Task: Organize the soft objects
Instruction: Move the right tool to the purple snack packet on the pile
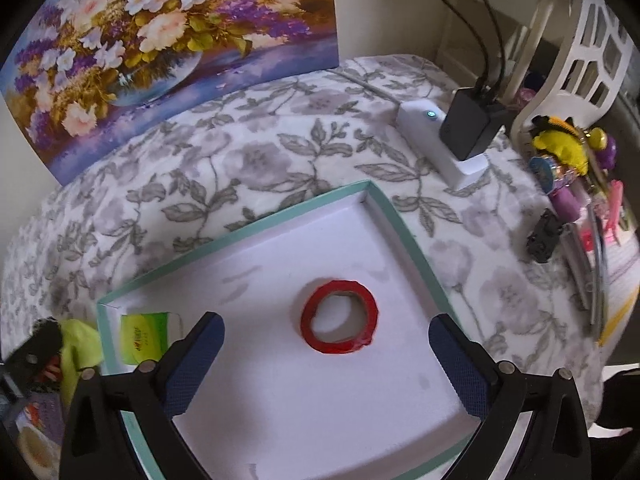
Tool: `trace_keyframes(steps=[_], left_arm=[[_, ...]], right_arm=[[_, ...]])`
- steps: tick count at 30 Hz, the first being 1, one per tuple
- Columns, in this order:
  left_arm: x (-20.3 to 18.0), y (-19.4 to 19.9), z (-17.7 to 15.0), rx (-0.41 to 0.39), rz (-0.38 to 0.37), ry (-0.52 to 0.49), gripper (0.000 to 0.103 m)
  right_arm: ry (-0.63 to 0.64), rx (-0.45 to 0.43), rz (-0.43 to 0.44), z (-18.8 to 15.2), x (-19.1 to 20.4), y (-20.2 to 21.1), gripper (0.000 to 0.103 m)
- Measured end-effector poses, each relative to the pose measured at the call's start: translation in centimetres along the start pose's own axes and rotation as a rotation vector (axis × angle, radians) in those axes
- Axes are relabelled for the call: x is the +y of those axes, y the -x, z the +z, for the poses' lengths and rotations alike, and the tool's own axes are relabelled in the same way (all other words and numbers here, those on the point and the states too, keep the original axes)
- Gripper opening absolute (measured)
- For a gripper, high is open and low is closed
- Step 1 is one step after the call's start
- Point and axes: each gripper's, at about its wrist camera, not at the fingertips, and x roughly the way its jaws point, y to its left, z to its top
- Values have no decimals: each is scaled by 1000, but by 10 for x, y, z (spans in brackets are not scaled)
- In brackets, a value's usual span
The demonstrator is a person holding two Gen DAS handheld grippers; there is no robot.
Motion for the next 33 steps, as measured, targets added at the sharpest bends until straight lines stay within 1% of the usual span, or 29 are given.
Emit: trace_keyframes(steps=[5, 10, 15, 20, 24, 25, 28, 33], left_arm=[[10, 16, -3, -13, -1, 9, 92], [27, 31, -12, -23, -16, 40, 92], [47, 41, -24, -35, -18, 72, 92], [70, 51, -36, -47, -24, 104, 92], [90, 61, -46, -68, -18, 126, 92], [95, 63, -48, -73, -15, 134, 92], [112, 67, -57, -82, -14, 164, 92], [140, 67, -72, -69, -21, 220, 92]], right_arm=[[-11, -8, -18, -6, 1, 7, 103], [35, -22, -32, -12, 10, 18, 103], [38, -60, 3, -21, 15, 43, 103], [58, -89, -12, -36, 24, 64, 103], [86, -83, 32, -52, 35, 71, 103], [91, -77, 60, -57, 39, 73, 103], [87, -76, 106, -68, 47, 79, 103], [121, -115, 142, -83, 65, 93, 103]])
